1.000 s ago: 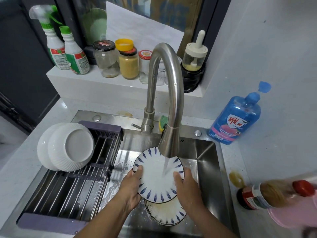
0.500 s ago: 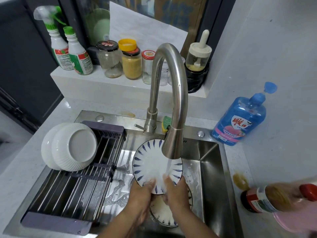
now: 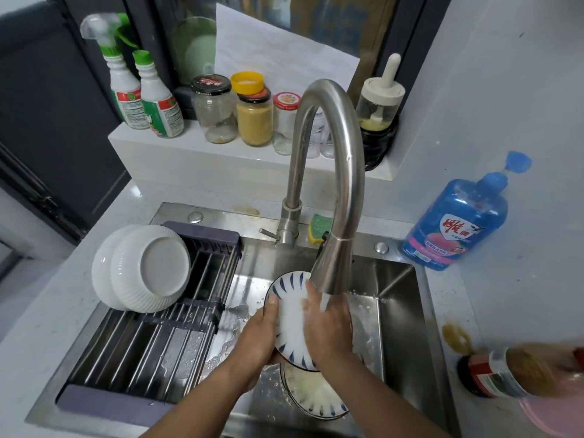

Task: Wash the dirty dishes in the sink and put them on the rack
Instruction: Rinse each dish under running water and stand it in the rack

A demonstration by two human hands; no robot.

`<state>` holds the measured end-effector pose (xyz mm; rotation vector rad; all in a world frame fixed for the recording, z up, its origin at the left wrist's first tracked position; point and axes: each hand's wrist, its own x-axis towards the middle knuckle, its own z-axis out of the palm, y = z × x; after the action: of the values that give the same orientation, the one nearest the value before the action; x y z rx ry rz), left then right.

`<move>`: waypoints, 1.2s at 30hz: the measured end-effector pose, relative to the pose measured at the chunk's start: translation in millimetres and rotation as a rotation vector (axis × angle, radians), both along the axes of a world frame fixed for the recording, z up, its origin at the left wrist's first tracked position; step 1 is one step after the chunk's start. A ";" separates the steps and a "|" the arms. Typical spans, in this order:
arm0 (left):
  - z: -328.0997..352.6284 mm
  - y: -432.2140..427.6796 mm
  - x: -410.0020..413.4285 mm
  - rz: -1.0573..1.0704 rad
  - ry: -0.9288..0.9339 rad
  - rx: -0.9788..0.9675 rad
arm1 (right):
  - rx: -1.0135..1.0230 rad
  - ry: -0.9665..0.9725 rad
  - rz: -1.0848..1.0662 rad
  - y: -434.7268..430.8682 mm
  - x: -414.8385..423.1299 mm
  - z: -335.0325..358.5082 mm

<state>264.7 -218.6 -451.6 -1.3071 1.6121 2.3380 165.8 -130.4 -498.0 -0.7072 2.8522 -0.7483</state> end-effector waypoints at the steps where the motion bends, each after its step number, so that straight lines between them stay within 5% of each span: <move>1: -0.9 0.7 -0.8 -0.027 0.011 0.007 | 0.013 0.000 0.076 -1.0 3.0 0.1; 4: -1.4 -2.8 -3.5 -0.137 0.039 -0.036 | -0.024 -0.212 0.340 2.2 15.3 4.5; 7: -1.5 -11.7 -6.5 -0.117 0.027 -0.066 | -0.044 -0.192 0.640 23.8 26.2 10.3; 11: -2.9 -31.3 -4.4 -0.059 -0.037 -0.109 | 0.184 -0.026 0.867 76.7 15.9 4.8; 16: 0.8 -42.5 1.8 -0.181 -0.144 -0.100 | 0.270 -0.008 0.693 112.3 -21.9 -7.2; 23: 4.3 -53.3 12.6 -0.177 -0.336 0.365 | -0.336 -0.182 0.435 95.2 -6.2 15.9; 26: 0.4 -65.2 18.4 -0.097 -0.336 0.474 | -0.397 -0.142 0.499 79.6 10.2 26.4; 29: 0.2 -70.3 19.6 -0.031 -0.285 0.561 | -0.444 -0.308 0.349 56.2 14.8 35.1; 33: -4.9 -81.9 25.7 -0.218 -0.255 0.205 | -0.594 -0.607 0.129 33.2 15.9 43.0; 36: 5.6 -94.5 42.7 -0.203 -0.083 0.136 | -0.685 -0.754 0.005 17.7 17.4 37.4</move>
<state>307.5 -313.2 -446.0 -1.1388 1.4585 2.2000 183.2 -112.7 -460.6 -0.3552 1.8974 -1.6026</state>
